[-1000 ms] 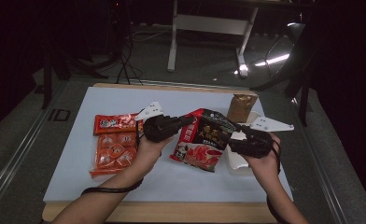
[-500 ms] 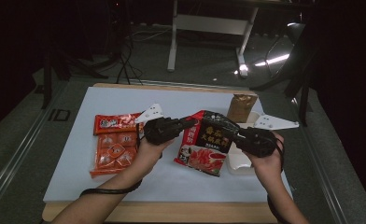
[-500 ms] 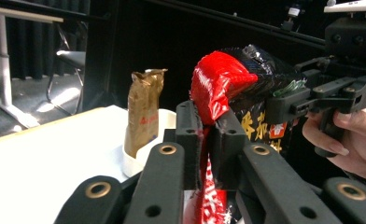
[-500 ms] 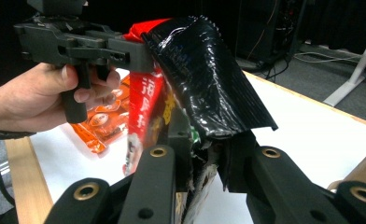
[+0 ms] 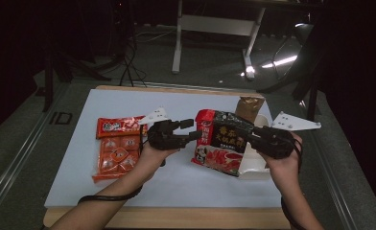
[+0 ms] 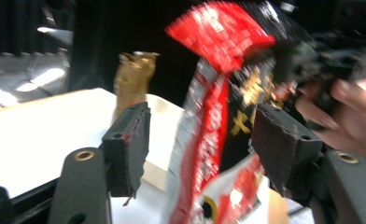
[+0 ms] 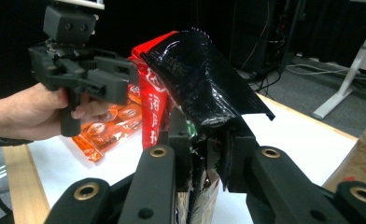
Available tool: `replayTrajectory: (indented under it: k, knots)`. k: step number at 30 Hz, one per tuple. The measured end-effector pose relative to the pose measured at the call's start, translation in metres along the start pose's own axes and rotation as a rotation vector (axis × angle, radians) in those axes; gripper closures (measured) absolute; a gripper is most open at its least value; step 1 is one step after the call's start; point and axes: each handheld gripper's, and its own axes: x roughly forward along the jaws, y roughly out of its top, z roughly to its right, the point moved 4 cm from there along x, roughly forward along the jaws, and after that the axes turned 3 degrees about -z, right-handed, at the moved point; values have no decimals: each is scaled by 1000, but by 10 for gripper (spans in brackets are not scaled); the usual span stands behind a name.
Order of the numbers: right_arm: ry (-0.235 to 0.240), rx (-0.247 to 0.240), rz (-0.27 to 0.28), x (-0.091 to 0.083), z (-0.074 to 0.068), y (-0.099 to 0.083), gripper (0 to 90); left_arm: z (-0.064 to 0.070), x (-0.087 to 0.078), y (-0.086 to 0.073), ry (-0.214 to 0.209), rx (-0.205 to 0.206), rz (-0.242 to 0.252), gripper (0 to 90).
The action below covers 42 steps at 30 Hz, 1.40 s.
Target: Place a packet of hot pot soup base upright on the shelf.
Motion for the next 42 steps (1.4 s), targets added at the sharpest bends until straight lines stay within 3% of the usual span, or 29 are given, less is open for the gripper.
replayTrajectory:
  k: [7,10,14,17,20,25,32,36,40,42]
  knots:
    - [-12,0,9,-5,5,9,772,10,-1,-3,-19,59,-43,167]
    - [-25,-4,18,-8,7,13,772,13,-4,-5,-9,78,-58,144]
    - [-39,-1,33,-14,13,19,771,15,-10,-7,18,98,-90,19]
    - [-53,5,44,-18,19,23,771,17,-17,-9,29,105,-92,18]
    - [-64,14,55,-22,26,27,770,20,-25,-12,61,141,-101,18]
    - [-92,25,72,-29,37,30,769,20,-36,-22,92,130,-133,10]
    - [-143,43,95,-39,55,33,767,17,-54,-39,110,86,-124,1]
    - [-160,39,96,-44,67,32,765,19,-62,-50,166,125,-152,1]
    - [-182,42,90,-45,79,29,766,22,-70,-60,175,138,-161,1]
    - [-189,44,85,-45,85,26,766,23,-75,-63,169,125,-156,1]
